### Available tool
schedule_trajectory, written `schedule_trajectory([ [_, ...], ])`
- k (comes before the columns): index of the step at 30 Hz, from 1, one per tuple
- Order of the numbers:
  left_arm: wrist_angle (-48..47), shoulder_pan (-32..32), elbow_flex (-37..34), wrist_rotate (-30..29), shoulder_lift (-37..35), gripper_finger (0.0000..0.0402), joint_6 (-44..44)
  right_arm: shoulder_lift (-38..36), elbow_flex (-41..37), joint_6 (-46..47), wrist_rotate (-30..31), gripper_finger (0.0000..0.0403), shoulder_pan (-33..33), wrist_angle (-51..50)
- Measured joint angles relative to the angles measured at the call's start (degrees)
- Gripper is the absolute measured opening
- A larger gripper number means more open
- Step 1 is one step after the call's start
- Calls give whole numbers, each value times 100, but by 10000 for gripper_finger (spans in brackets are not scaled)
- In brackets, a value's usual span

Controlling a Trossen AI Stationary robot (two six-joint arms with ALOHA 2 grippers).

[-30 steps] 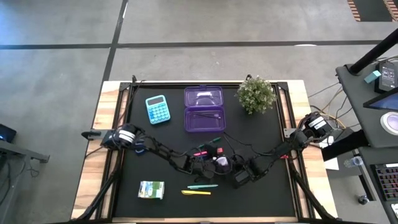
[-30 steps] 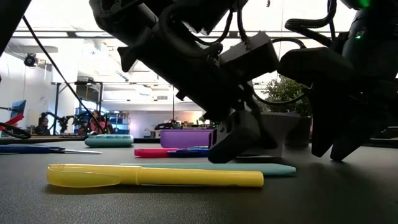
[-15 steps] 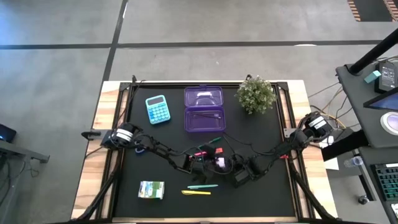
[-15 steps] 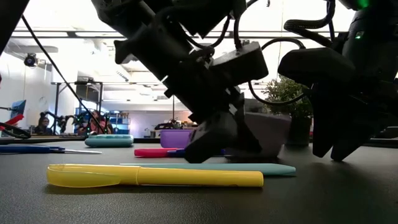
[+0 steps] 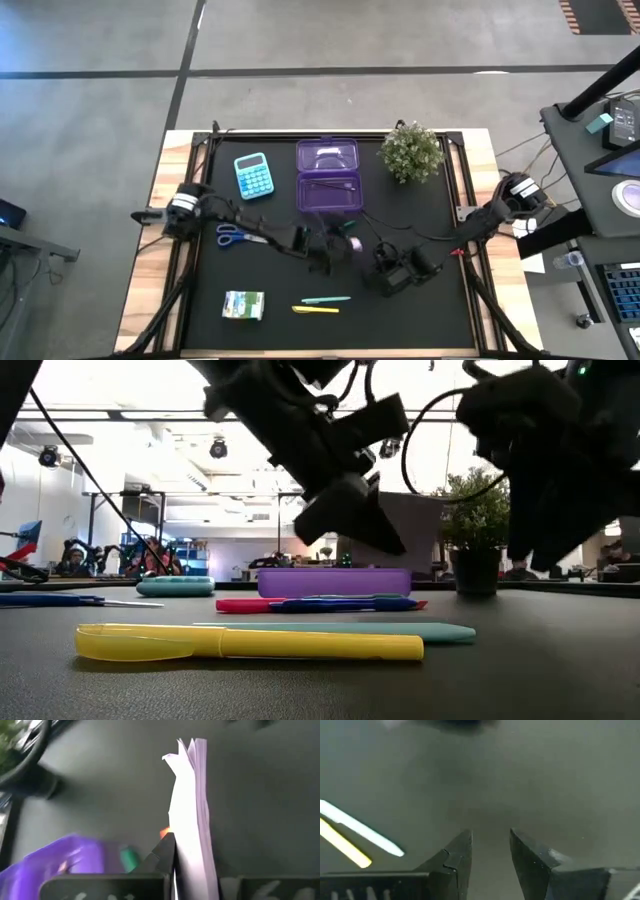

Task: Pack school essentials
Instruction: Put the white sticky note into the purple supply box

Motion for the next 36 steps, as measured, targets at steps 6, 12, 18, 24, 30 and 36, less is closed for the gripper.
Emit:
schedule_trajectory([
  [6, -80, 822, -43, -15, -376, 0, -2, -150, 0, 37, 68, 121, 1, -208],
  [12, -118, 1585, -45, 22, -486, 0, -49, -160, 0, 44, 83, 121, -6, -297],
  [18, -619, 2065, -71, 1088, -473, 0, -880, -157, 0, 46, 87, 121, -11, -318],
  [24, -1620, 2276, -84, 1565, -473, 0, -928, -157, 2, 69, 88, 121, -11, -460],
  [30, -2287, 2292, -146, 1585, -473, 0, -926, -157, 2, 92, 91, 121, -11, -575],
  [36, -2257, 2290, -145, 1417, -473, 0, -1061, -157, 2, 154, 152, 121, -11, -629],
])
